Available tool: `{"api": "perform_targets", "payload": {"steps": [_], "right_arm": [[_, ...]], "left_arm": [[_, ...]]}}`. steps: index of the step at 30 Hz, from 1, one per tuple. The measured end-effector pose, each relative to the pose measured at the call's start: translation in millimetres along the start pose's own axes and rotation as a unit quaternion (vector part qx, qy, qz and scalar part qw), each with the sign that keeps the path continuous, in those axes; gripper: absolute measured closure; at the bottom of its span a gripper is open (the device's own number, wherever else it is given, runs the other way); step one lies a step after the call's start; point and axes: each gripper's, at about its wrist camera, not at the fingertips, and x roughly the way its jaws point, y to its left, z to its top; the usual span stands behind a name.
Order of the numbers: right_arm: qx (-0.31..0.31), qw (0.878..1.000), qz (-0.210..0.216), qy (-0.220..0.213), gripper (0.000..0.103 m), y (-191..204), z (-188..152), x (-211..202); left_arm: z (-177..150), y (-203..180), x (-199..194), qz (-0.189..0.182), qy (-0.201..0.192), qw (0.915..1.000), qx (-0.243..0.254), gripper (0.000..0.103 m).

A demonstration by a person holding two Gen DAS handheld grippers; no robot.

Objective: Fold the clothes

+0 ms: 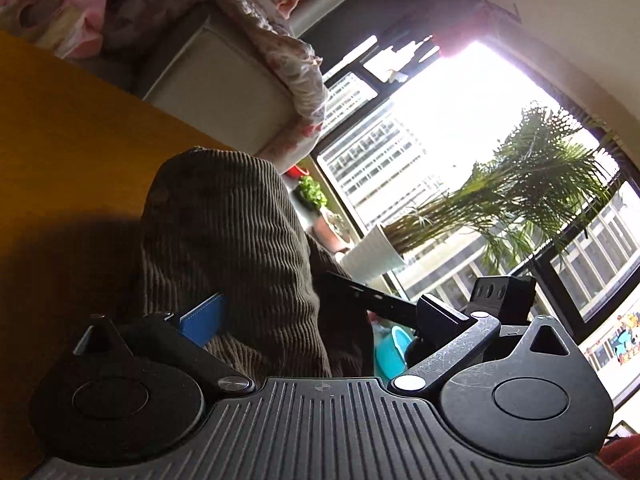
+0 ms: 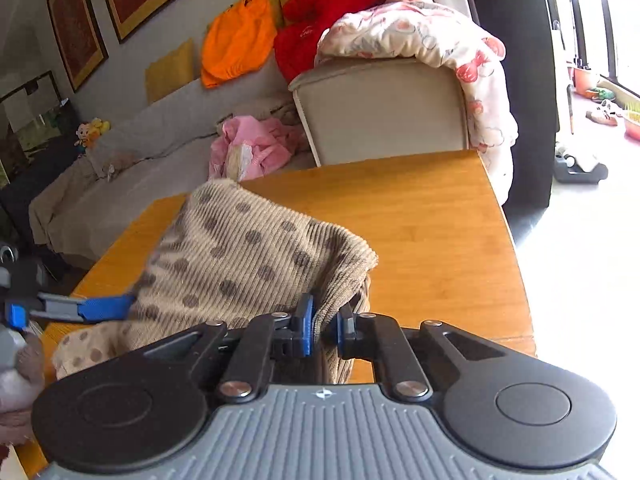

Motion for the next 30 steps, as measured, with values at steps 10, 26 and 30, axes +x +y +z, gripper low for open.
{"api": "perform_targets", "payload": {"steps": [10, 26, 30], "right_arm": [[0.087, 0.987, 0.134, 0.016, 0.061, 15.3, 46.3, 38.3], [-0.088, 0.994, 0.064, -0.016, 0.025, 68.4, -9.3, -11.6], [-0.1, 0.989, 0.097, 0.056, 0.014, 78.2, -46.3, -6.5]], "left_arm": [[-3.3, -1.1, -14.4, 0.0, 0.003, 1.0, 0.009, 0.0], [77.2, -6.4, 50.5, -0.01, 0.033, 0.9993, -0.015, 0.0], [79.4, 20.4, 85.3, 0.031, 0.044, 0.9982, -0.026, 0.0]]}}
